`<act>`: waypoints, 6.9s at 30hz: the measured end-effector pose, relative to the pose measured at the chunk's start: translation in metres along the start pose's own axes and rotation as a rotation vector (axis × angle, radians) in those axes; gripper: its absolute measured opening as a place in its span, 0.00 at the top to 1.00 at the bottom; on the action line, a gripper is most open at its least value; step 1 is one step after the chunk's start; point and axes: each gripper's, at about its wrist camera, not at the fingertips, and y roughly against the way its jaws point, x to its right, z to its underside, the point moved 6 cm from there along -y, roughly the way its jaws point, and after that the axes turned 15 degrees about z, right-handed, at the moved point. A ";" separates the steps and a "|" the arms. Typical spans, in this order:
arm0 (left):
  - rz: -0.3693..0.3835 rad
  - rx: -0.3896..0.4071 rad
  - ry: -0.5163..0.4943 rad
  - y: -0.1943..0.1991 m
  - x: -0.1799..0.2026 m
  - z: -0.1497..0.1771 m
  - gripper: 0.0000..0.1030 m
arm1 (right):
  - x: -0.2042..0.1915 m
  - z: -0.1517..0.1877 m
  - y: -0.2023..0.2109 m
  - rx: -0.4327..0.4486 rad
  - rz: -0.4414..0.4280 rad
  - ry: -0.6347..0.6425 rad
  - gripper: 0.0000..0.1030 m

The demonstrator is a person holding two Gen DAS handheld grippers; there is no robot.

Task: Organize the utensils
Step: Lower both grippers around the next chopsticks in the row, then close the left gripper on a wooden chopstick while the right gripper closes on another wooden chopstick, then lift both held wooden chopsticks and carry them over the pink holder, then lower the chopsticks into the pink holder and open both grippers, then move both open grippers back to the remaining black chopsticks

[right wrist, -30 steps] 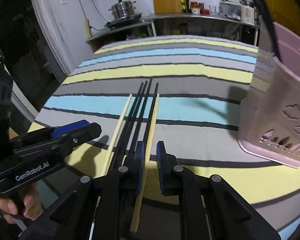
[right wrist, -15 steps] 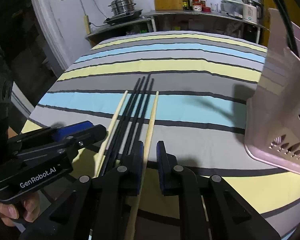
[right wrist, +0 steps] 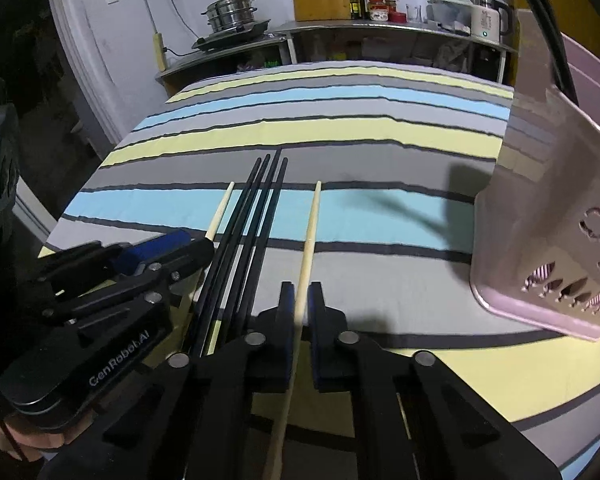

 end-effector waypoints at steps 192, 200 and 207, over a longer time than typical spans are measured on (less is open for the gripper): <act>0.184 0.157 -0.057 0.135 0.076 0.002 0.87 | 0.080 0.009 0.182 0.306 0.026 -0.155 0.86; 0.153 0.107 0.019 0.107 0.046 0.011 0.83 | 0.059 0.013 0.152 0.228 -0.017 -0.125 0.86; 0.128 0.054 0.073 0.066 0.020 0.009 0.80 | 0.041 0.015 0.118 0.160 -0.038 -0.095 0.86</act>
